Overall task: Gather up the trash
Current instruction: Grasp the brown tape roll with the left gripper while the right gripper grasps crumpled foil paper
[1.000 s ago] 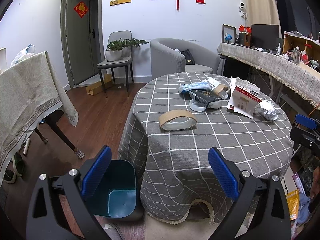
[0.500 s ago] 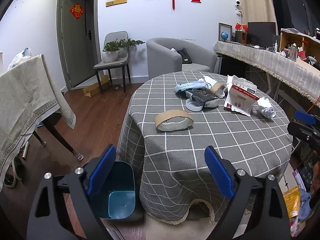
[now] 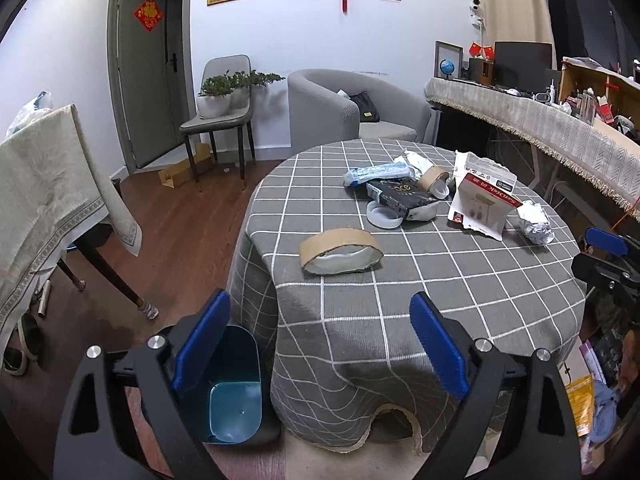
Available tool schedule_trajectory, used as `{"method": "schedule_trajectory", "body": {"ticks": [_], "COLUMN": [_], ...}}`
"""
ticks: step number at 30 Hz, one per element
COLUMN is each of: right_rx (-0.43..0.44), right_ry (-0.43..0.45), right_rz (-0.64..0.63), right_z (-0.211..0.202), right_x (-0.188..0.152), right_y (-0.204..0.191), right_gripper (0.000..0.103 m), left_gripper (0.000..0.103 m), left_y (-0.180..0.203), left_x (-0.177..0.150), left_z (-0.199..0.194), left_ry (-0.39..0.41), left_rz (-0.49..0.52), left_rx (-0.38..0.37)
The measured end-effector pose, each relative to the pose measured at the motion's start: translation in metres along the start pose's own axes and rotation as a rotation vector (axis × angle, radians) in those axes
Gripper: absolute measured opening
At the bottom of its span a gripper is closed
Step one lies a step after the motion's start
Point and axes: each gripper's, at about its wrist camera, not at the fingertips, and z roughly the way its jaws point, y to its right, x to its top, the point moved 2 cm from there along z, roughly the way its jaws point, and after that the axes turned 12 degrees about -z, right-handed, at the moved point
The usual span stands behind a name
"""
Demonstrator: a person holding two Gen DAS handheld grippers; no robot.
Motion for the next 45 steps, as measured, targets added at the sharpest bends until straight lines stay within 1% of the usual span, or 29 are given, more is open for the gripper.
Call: {"method": "schedule_trajectory", "body": {"ticks": [3,11,15,16,23,25,29,31,32,34,37,39,43,45], "right_rx": [-0.014,-0.026,-0.034,-0.039,-0.027,-0.019,-0.031,-0.023,-0.012,-0.016,-0.016,-0.026,-0.041,-0.040], "right_ry": [-0.011,-0.046,-0.072,-0.080,-0.115,-0.133,-0.172,-0.158,-0.148,-0.133,-0.118,-0.101,-0.038,-0.013], "right_rz": [0.005,0.026,0.027,0.022,0.026,0.021,0.017,0.031,0.040,0.041,0.032,0.025,0.033,0.035], "right_z": [0.005,0.026,0.036,0.039,0.059,0.065,0.074,0.072,0.070,0.066,0.063,0.060,0.051,0.050], "right_x": [0.003,0.013,0.016,0.017,0.024,0.026,0.025,0.028,0.030,0.036,0.041,0.045,0.061,0.067], "right_y": [0.007,0.028,0.037,0.040,0.051,0.052,0.058,0.062,0.065,0.067,0.067,0.065,0.066,0.066], "right_gripper": [0.100,0.095,0.087,0.086,0.084,0.077,0.068,0.055,0.052,0.051,0.050,0.049,0.050,0.050], "left_gripper": [0.093,0.093,0.093,0.093,0.093,0.093,0.093,0.093,0.093,0.092,0.083,0.082,0.071,0.070], "left_y": [0.000,0.005,0.008,0.009,0.011,0.011,0.011,0.010,0.010,0.009,0.010,0.011,0.010,0.008], "left_x": [0.005,0.016,0.019,0.020,0.024,0.025,0.028,0.030,0.031,0.033,0.030,0.030,0.032,0.034], "left_z": [0.005,0.026,0.043,0.047,0.070,0.073,0.082,0.084,0.085,0.086,0.093,0.093,0.094,0.094], "left_ry": [-0.001,-0.029,-0.064,-0.073,-0.113,-0.116,-0.134,-0.133,-0.130,-0.129,-0.157,-0.154,-0.152,-0.151], "left_rz": [-0.004,0.009,0.021,0.024,0.038,0.038,0.042,0.042,0.041,0.040,0.055,0.055,0.052,0.039], "left_rx": [-0.010,-0.031,-0.043,-0.046,-0.041,-0.042,-0.040,-0.037,-0.038,-0.042,-0.034,-0.035,-0.044,-0.053]}}
